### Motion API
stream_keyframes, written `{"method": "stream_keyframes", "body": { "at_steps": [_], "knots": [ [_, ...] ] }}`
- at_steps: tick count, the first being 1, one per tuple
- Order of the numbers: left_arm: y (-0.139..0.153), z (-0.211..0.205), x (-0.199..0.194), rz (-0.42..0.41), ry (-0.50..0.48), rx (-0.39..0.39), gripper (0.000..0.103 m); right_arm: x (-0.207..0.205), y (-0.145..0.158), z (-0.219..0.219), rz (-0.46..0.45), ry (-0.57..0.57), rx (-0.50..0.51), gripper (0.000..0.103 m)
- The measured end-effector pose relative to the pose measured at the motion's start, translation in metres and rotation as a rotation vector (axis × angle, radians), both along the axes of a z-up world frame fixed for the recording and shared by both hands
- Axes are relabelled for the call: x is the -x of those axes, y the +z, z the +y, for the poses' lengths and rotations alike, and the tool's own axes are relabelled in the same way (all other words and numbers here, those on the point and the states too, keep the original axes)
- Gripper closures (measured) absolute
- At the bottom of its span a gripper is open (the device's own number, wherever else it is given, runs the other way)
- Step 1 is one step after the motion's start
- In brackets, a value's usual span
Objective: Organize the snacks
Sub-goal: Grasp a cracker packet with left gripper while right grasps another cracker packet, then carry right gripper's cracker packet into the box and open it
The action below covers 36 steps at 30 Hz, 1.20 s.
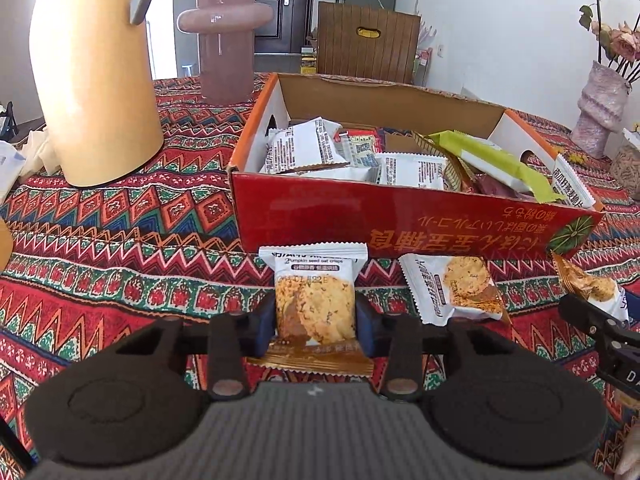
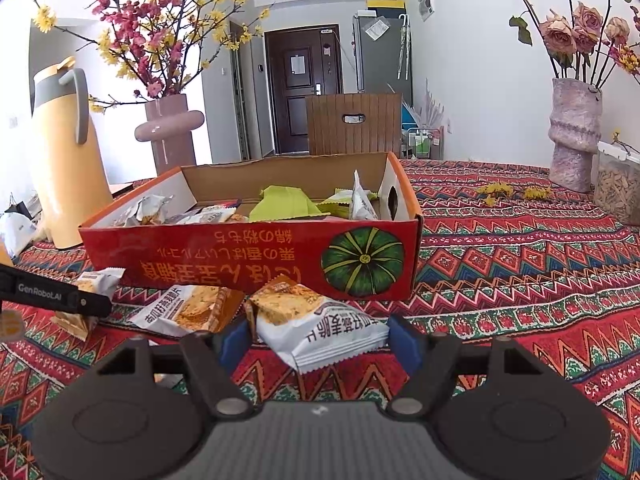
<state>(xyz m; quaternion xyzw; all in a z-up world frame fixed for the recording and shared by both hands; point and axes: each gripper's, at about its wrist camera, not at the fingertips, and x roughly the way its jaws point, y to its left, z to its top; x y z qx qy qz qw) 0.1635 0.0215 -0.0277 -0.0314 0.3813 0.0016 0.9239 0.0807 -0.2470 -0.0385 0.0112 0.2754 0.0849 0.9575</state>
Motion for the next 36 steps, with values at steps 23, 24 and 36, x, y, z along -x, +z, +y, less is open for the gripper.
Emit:
{"method": "stream_keyframes", "body": {
  "at_steps": [23, 24, 36],
  "knots": [
    [0.075, -0.012, 0.022, -0.237, -0.011, 0.017, 0.062, -0.007, 0.060, -0.001, -0.193, -0.024, -0.022, 0.031],
    [0.077, -0.014, 0.020, -0.242, -0.009, 0.019, 0.062, -0.011, 0.063, -0.001, -0.199, -0.027, -0.021, 0.031],
    [0.091, -0.035, -0.021, -0.325, 0.037, -0.013, 0.062, -0.071, 0.079, 0.016, -0.215, -0.042, -0.012, 0.031]
  ]
}}
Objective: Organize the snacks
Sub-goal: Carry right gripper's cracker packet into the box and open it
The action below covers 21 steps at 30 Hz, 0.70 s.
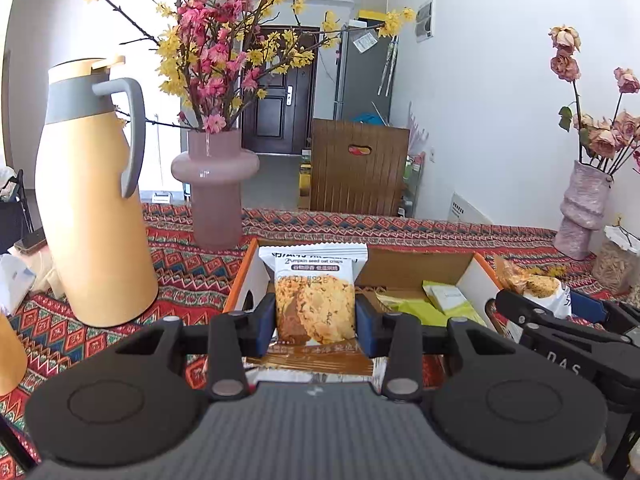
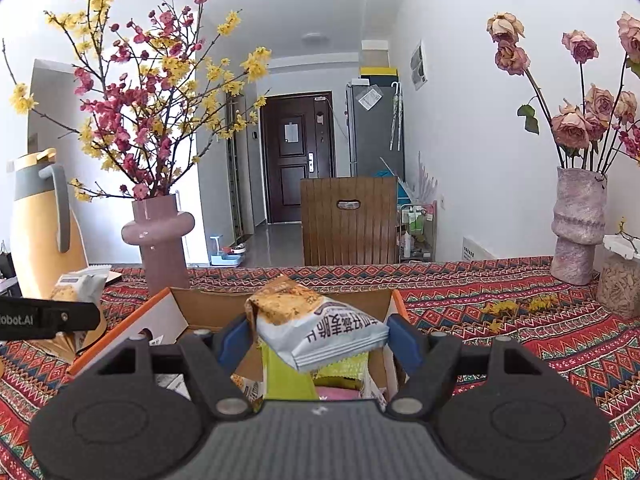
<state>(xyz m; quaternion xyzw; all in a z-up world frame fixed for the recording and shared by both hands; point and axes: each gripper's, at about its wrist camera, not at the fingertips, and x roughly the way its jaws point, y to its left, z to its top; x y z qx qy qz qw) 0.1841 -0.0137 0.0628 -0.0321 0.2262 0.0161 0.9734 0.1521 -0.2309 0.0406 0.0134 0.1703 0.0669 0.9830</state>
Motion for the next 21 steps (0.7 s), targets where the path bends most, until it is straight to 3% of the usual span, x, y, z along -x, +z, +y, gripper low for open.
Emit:
{"method": "stream_keyframes", "body": {
  "at_steps": [10, 15, 18, 19, 20, 21],
  "knots": [
    [-0.037, 0.001, -0.040, -0.015, 0.045, 0.014, 0.062, -0.036, -0.032, 0.007, 0.029, -0.029, -0.002, 0.031],
    [-0.056, 0.007, -0.054, 0.033, 0.045, 0.017, 0.060, -0.040, -0.041, 0.006, 0.057, -0.021, -0.004, 0.026],
    [-0.054, 0.012, -0.050, 0.012, 0.046, 0.039, 0.033, -0.040, -0.043, 0.004, 0.072, -0.023, -0.008, 0.022],
    [-0.053, 0.013, -0.047, -0.007, 0.053, 0.040, 0.017, -0.039, -0.043, 0.004, 0.075, -0.022, -0.009, 0.019],
    [-0.051, 0.013, -0.044, -0.021, 0.063, 0.039, 0.005, -0.038, -0.043, 0.003, 0.073, -0.023, -0.012, 0.011],
    [-0.050, 0.014, -0.041, -0.032, 0.074, 0.041, 0.000, -0.036, -0.043, 0.002, 0.070, -0.025, -0.016, 0.003]
  ]
}}
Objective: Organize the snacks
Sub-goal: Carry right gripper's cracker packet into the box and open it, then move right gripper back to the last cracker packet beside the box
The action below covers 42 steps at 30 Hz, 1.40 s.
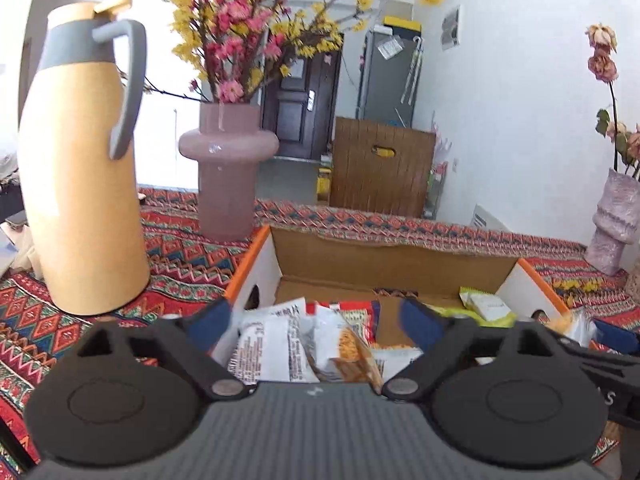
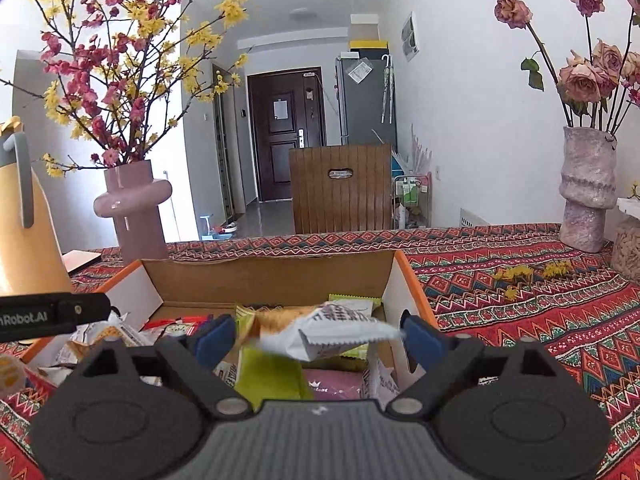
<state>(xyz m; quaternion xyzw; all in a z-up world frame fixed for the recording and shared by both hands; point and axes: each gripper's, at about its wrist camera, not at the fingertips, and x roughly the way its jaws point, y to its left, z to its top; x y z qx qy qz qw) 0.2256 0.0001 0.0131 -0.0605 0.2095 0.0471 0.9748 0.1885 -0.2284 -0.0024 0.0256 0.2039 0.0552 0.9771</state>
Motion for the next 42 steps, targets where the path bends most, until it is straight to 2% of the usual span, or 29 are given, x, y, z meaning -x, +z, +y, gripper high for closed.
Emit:
{"method": "stream_keyframes", "body": {
  "at_steps": [2, 10, 13, 16, 21, 28, 37, 40, 41, 42],
  "knots": [
    [0.003, 0.003, 0.004, -0.013, 0.008, 0.012, 0.000, 0.003, 0.001, -0.001, -0.009, -0.002, -0.006, 0.000],
    [0.004, 0.004, 0.000, 0.004, 0.029, 0.016, 0.000, 0.007, 0.005, -0.004, -0.020, -0.009, -0.019, 0.000],
    [0.012, 0.002, 0.004, 0.030, 0.043, 0.009, 0.000, 0.014, 0.013, -0.007, -0.031, -0.020, -0.029, 0.000],
    [0.020, -0.001, 0.014, 0.050, 0.018, 0.009, 0.000, 0.030, 0.025, -0.013, -0.053, -0.017, -0.038, 0.000],
    [0.019, -0.009, 0.033, 0.150, -0.027, -0.016, 0.000, 0.058, 0.034, -0.023, -0.043, -0.018, -0.010, 0.000],
    [-0.011, -0.029, 0.060, 0.324, -0.107, -0.038, 0.000, 0.092, 0.023, -0.043, 0.015, -0.037, 0.007, 0.000],
    [-0.042, -0.058, 0.082, 0.409, -0.164, -0.068, 0.001, 0.120, -0.001, -0.056, 0.099, -0.039, 0.023, 0.000],
    [-0.051, -0.064, 0.084, 0.440, -0.170, -0.057, 0.015, 0.124, -0.007, -0.059, 0.120, -0.043, 0.019, 0.000],
    [-0.053, -0.066, 0.084, 0.450, -0.173, -0.056, 0.026, 0.125, -0.008, -0.059, 0.124, -0.044, 0.018, 0.000],
    [-0.055, -0.069, 0.086, 0.441, -0.169, -0.075, 0.026, 0.126, -0.009, -0.060, 0.129, -0.045, 0.018, 0.000]
  ]
}}
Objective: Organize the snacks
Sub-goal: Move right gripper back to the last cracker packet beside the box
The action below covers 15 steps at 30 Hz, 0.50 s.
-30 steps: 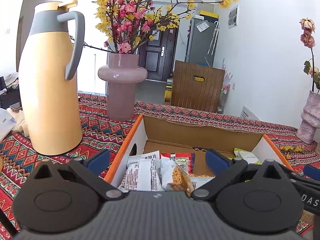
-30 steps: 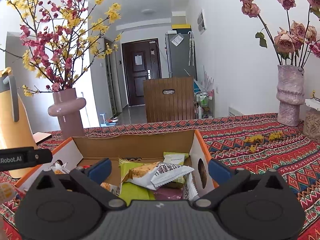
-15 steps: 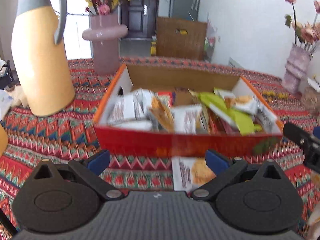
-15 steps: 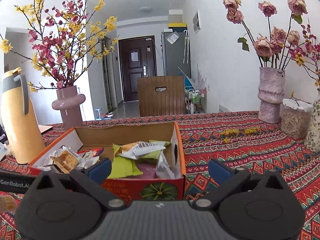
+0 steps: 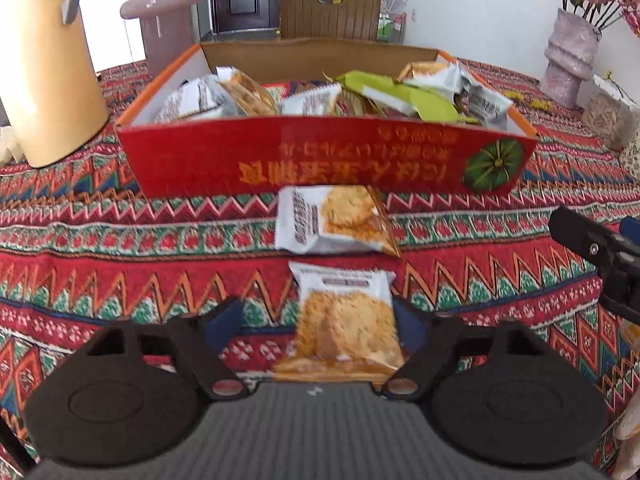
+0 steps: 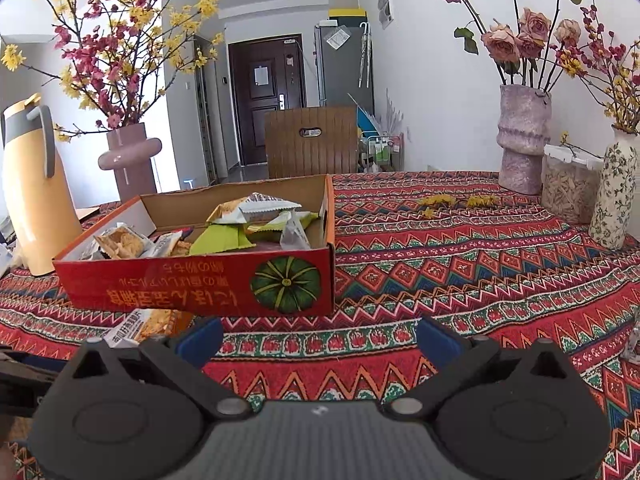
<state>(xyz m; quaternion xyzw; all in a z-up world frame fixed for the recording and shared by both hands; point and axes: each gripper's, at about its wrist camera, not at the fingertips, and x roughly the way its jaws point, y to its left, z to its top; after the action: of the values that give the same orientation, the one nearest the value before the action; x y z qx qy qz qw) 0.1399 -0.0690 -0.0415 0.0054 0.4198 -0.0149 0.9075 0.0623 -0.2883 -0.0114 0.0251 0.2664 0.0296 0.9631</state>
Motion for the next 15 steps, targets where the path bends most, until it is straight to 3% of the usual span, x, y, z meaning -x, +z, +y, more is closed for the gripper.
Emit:
{"method": "stream_keyframes", "body": {
  "at_steps": [3, 15],
  "knots": [
    [0.002, -0.004, 0.006, -0.024, -0.032, -0.005, 0.058, 0.002, -0.002, 0.000, 0.010, 0.002, 0.001, 0.000],
    [0.019, 0.038, 0.018, -0.105, -0.003, 0.031, 0.060, -0.003, -0.010, 0.026, 0.055, 0.043, 0.025, 0.000]
  ]
}}
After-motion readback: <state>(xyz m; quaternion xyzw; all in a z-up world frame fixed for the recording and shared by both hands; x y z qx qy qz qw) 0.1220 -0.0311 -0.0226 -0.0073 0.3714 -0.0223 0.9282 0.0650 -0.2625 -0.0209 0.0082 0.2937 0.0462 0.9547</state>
